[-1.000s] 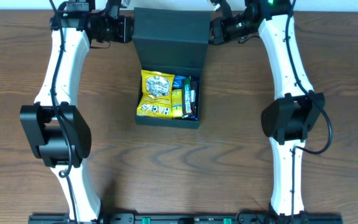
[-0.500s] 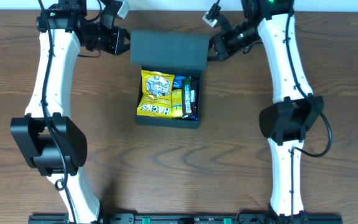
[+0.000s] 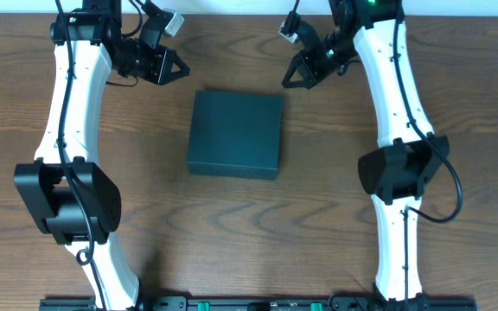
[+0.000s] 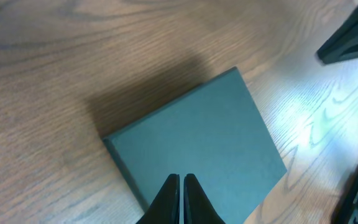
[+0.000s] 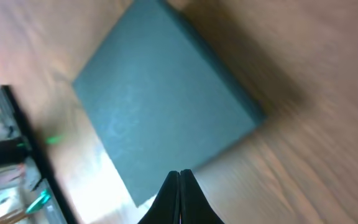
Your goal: Pack container
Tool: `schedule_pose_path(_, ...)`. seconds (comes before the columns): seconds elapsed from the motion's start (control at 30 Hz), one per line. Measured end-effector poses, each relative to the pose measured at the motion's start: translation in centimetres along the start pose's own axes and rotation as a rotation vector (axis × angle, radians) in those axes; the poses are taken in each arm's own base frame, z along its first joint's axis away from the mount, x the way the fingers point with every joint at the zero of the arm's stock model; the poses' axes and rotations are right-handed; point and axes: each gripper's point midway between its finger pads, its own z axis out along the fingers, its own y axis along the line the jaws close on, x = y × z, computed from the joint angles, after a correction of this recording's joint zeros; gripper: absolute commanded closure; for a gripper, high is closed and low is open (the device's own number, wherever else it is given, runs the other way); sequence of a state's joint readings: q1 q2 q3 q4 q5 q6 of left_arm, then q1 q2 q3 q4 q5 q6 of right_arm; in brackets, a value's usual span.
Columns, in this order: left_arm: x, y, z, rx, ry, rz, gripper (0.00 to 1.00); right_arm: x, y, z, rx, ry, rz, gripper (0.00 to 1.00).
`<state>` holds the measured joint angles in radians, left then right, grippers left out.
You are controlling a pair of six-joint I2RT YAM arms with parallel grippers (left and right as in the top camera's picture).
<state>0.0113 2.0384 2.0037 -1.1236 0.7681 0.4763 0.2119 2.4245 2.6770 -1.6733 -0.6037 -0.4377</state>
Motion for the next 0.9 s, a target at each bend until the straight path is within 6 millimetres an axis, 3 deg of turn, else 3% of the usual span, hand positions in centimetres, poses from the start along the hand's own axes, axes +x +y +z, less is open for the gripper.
schedule_pose_path(0.23, 0.9, -0.1, 0.0, -0.005, 0.036, -0.026, 0.94, -1.6, 1.6, -6.0, 0.175, -0.119, -0.054, 0.99)
schedule_pose_path(0.37, 1.5, -0.2, -1.1, -0.055, 0.061, -0.023, 0.94, -1.7, 3.0, -8.9, 0.231, -0.169, -0.078, 0.98)
schedule_pose_path(0.5, 0.6, -1.8, -4.3, -0.126, 0.015, 0.041, 0.94, -1.2, 3.4, -9.8, 0.258, -0.164, -0.071, 0.98)
schedule_pose_path(0.7, 0.4, -6.2, -10.5, -0.197, -0.082, 0.128, 0.94, 0.7, 3.8, -10.6, 0.289, -0.117, -0.026, 0.98)
schedule_pose_path(0.8, 1.3, -8.1, -12.1, -0.210, -0.121, 0.168, 0.94, 2.6, 5.3, -11.7, 0.298, -0.101, -0.017, 0.98)
schedule_pose_path(0.9, 3.4, -9.4, -12.3, -0.213, -0.142, 0.190, 0.94, 4.7, 7.3, -13.3, 0.311, -0.123, -0.031, 0.98)
